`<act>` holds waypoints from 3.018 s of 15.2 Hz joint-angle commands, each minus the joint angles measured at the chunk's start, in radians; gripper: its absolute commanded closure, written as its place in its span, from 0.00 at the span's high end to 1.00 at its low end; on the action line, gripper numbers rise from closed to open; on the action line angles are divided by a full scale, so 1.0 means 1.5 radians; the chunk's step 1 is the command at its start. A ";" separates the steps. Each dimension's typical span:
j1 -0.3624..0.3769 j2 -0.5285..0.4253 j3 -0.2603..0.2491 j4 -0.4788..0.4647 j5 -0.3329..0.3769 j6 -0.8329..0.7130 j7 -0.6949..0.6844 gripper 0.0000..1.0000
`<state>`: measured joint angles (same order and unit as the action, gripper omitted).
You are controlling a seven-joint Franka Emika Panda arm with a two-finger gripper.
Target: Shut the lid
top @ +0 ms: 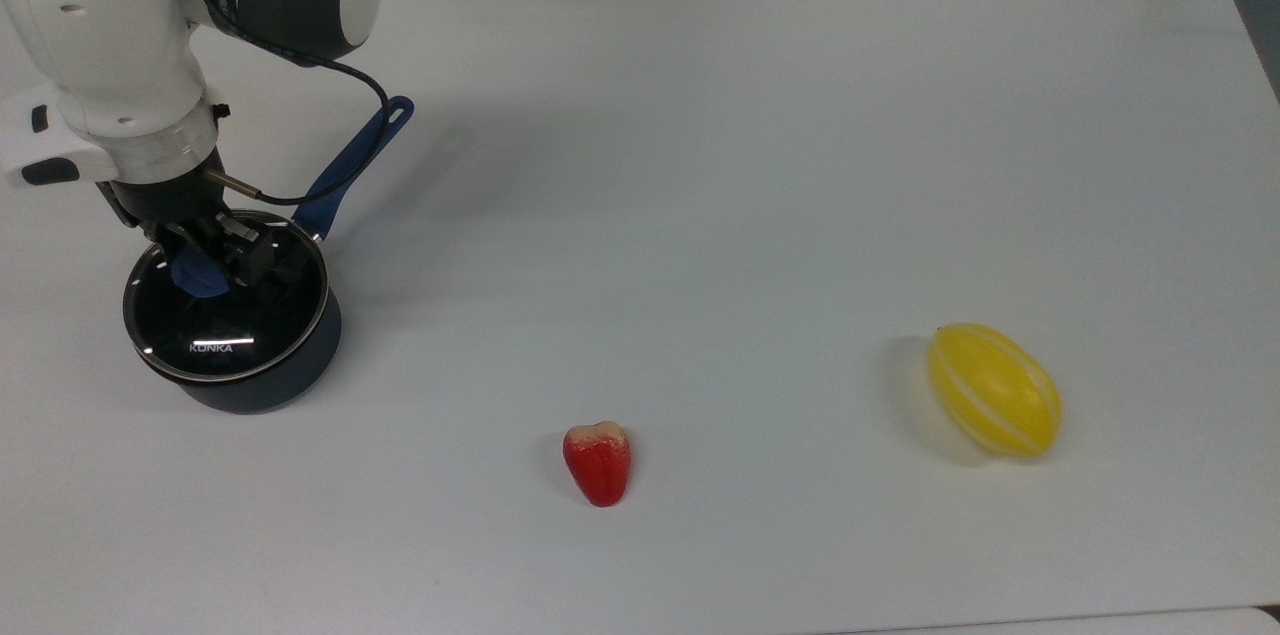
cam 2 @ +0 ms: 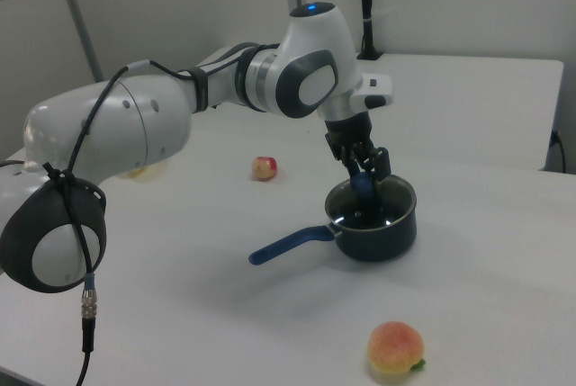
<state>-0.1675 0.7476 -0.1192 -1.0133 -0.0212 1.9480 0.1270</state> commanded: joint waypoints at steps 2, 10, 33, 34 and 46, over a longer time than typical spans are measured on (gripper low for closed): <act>0.005 -0.013 -0.003 -0.040 -0.003 0.038 0.006 0.12; 0.006 -0.015 -0.003 -0.064 -0.003 0.062 0.005 0.56; 0.033 -0.399 0.073 -0.275 0.044 -0.138 0.011 1.00; 0.042 -0.429 0.073 -0.296 0.055 -0.146 0.011 1.00; 0.180 -0.551 0.064 -0.400 0.074 -0.260 0.000 1.00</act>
<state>0.0605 -0.0498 -0.0009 -1.5584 0.0764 1.5466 0.1383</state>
